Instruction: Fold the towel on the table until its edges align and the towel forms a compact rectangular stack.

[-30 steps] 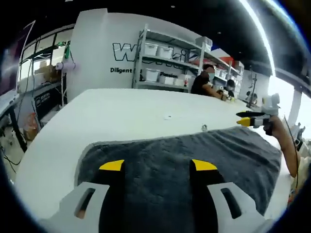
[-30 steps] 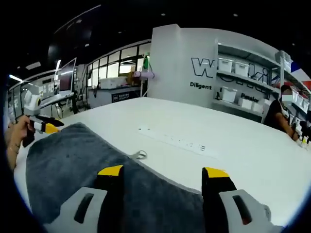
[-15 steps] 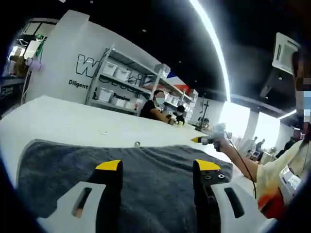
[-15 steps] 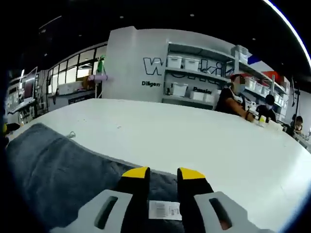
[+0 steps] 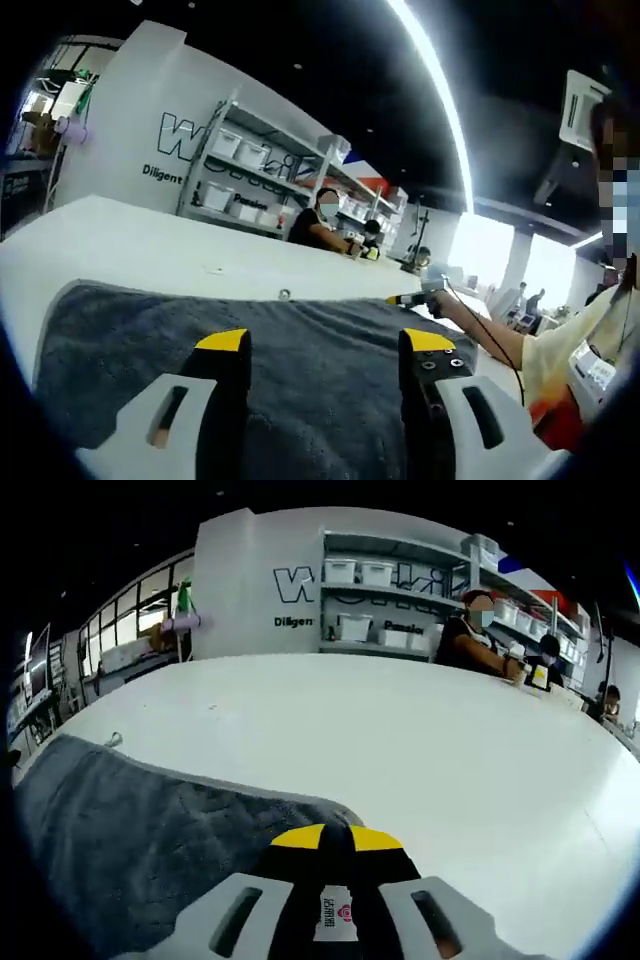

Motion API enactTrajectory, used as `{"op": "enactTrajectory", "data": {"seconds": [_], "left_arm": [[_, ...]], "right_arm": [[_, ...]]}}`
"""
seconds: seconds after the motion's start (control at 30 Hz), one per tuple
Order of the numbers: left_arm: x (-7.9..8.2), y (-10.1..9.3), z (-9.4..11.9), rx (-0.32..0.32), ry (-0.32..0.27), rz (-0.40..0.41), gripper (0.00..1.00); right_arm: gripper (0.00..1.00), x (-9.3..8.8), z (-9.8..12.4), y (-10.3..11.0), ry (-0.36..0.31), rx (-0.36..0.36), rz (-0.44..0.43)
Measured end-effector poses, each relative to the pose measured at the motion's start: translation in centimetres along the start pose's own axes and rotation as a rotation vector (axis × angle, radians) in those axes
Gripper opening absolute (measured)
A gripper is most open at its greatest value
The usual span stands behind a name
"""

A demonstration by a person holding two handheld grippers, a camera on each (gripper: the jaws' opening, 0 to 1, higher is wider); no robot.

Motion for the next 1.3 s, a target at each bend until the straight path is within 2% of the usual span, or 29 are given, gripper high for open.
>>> {"op": "enactTrajectory", "data": {"seconds": [0.07,0.53,0.57,0.6,0.63,0.67,0.7,0.8,0.87,0.97,1.03,1.1,1.13,1.2,1.27,1.3], "left_arm": [[0.0,0.0,0.0,-0.003,-0.002,0.003,0.59],[-0.6,0.0,0.0,0.022,0.025,-0.003,0.59],[-0.6,0.0,0.0,0.023,0.026,-0.003,0.59],[-0.7,0.1,0.0,0.025,0.027,-0.003,0.59],[-0.6,0.1,0.0,0.026,0.025,-0.004,0.59],[-0.6,0.1,0.1,0.025,0.025,-0.004,0.59],[-0.6,0.1,0.1,0.025,0.025,-0.004,0.59],[-0.9,0.0,0.0,0.002,0.036,0.010,0.60],[-1.0,0.3,-0.1,0.011,0.048,0.008,0.60],[-1.3,0.4,-0.2,0.007,0.077,0.008,0.65],[-1.6,0.3,-0.3,-0.001,0.104,0.005,0.68],[-1.6,0.1,-0.4,0.003,0.103,-0.017,0.69],[-1.4,0.1,-0.4,0.000,0.081,-0.021,0.69],[-0.9,0.1,-0.3,-0.007,0.039,-0.031,0.77],[-0.6,-0.3,-0.3,-0.034,0.006,-0.043,0.85],[-0.5,-0.4,-0.3,-0.044,0.002,-0.046,0.86]], "right_arm": [[0.04,0.4,-0.6,-0.5,0.004,-0.004,0.007],[0.06,0.3,-0.6,-0.9,-0.039,-0.030,0.024],[0.10,0.3,-0.5,-1.0,-0.044,-0.035,0.023],[0.21,0.3,-0.3,-1.1,-0.049,-0.040,0.022],[0.40,0.1,0.1,-1.4,-0.037,-0.087,0.037],[0.49,0.1,0.6,-1.8,-0.035,-0.120,0.042],[0.53,0.4,1.0,-2.1,-0.052,-0.121,0.040],[0.48,1.2,2.3,-2.9,-0.104,-0.121,0.034],[0.50,1.3,3.9,-2.6,-0.115,-0.123,0.043],[0.52,1.9,5.1,-1.6,-0.179,-0.060,0.029],[0.62,2.2,6.1,-1.0,-0.207,-0.029,0.028],[0.78,2.3,6.9,-0.3,-0.218,-0.018,0.054],[0.83,2.4,7.6,0.2,-0.234,-0.006,0.078],[0.92,2.4,9.1,1.2,-0.267,0.019,0.127],[0.99,2.2,10.5,2.0,-0.302,0.047,0.164],[0.99,2.2,10.7,2.1,-0.308,0.052,0.168]]}}
Point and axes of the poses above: the point that each gripper's makers call its tool centre point, and the gripper's own axes: z roughly backward along the fingers, y roughly to its left, x roughly out of its top, the point moved 8 cm from there along z, roughly backward along the fingers, and after that the axes turned 1 degree about x, right-handed, at the moved point
